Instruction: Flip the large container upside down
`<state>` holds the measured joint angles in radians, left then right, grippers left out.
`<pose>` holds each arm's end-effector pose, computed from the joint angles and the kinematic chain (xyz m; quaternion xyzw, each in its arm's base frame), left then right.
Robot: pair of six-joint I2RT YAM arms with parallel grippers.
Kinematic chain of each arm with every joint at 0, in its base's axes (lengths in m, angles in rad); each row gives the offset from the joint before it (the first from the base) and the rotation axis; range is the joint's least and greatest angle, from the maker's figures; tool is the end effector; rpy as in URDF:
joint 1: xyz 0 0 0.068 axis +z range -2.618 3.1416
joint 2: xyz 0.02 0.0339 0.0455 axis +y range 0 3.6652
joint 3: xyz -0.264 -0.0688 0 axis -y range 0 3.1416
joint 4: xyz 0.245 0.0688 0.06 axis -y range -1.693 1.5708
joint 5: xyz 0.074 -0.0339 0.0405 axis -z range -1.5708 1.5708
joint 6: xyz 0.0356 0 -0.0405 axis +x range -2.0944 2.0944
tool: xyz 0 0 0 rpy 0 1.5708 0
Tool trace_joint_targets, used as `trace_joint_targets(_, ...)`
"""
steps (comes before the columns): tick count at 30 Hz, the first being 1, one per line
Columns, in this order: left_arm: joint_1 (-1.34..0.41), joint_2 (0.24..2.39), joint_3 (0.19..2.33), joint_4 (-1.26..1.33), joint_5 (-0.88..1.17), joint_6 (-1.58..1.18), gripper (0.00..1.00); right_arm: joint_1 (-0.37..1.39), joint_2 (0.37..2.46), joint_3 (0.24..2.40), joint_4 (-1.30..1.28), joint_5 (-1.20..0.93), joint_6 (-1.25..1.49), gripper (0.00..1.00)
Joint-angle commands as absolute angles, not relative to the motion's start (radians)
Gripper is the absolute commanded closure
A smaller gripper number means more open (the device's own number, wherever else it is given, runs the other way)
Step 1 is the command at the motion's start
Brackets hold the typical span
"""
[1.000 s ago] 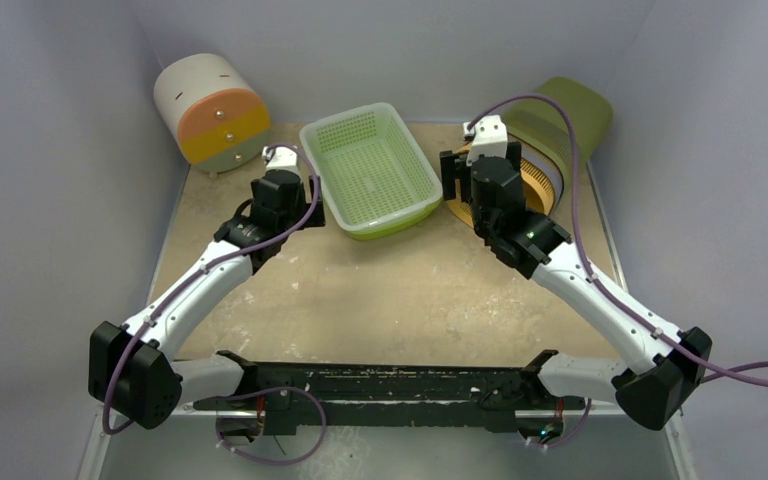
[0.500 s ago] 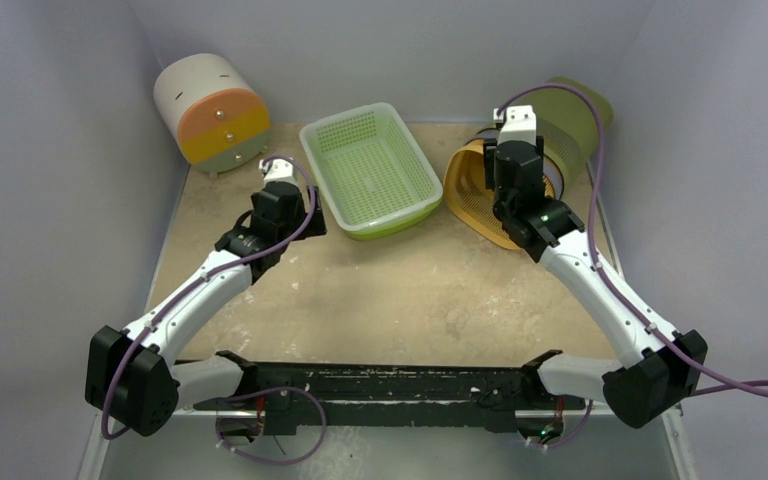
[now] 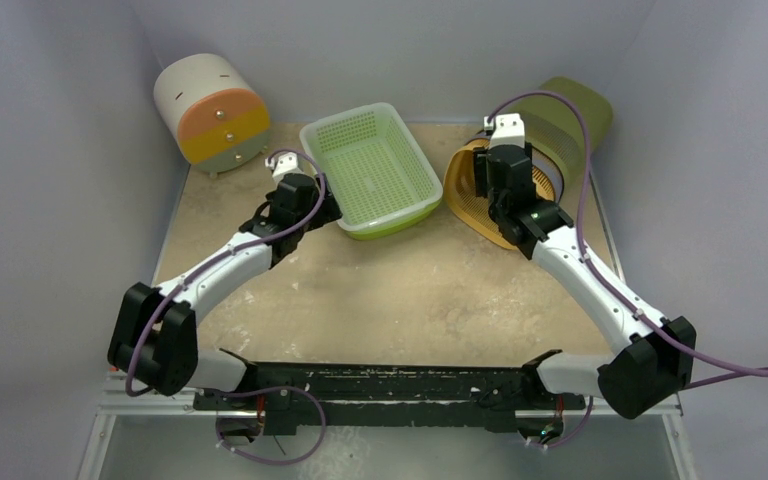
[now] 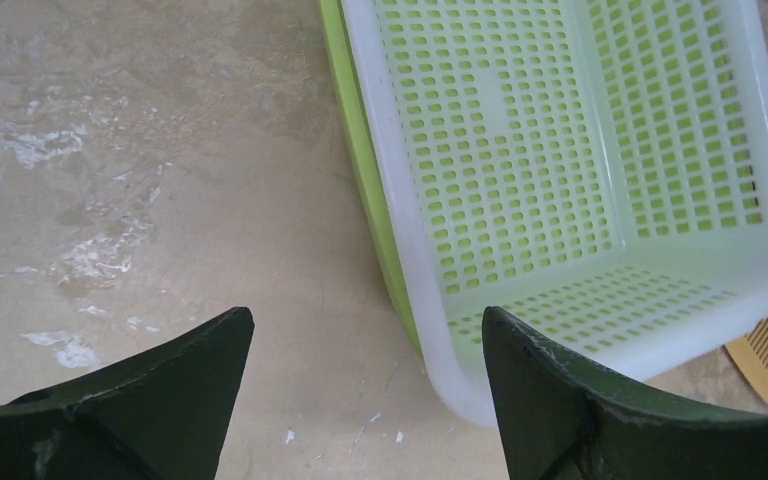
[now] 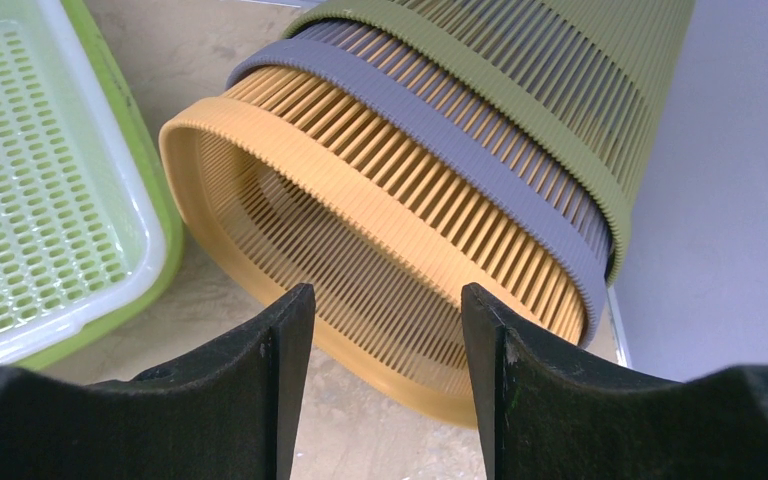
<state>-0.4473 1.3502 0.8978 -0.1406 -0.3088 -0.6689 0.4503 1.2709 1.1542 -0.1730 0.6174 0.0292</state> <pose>0.2736 -0.1193 0.2577 -0.1682 0.8590 -0.1306 0.4655 0.2710 0.1081 0.3674 0.0179 0.7849 -0.1014 0.6109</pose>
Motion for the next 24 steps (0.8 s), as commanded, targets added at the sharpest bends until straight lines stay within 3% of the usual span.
trace_joint_targets(1, -0.451, 1.434, 0.979, -0.063, -0.359, -0.777, 0.18, 0.446, 1.225, 1.141, -0.124, 0.577, 0.060, 0.40)
trace_joint_targets(13, -0.451, 1.656, 1.044, 0.012, -0.386, -0.828, 0.18, 0.446, 1.127, 1.083, -0.130, 0.505, 0.080, 0.40)
trace_joint_targets(24, -0.416, 1.738, 1.179, -0.190, -0.507, -0.708, 0.18, 0.446, 1.123, 1.065, -0.130, 0.458, 0.109, 0.40)
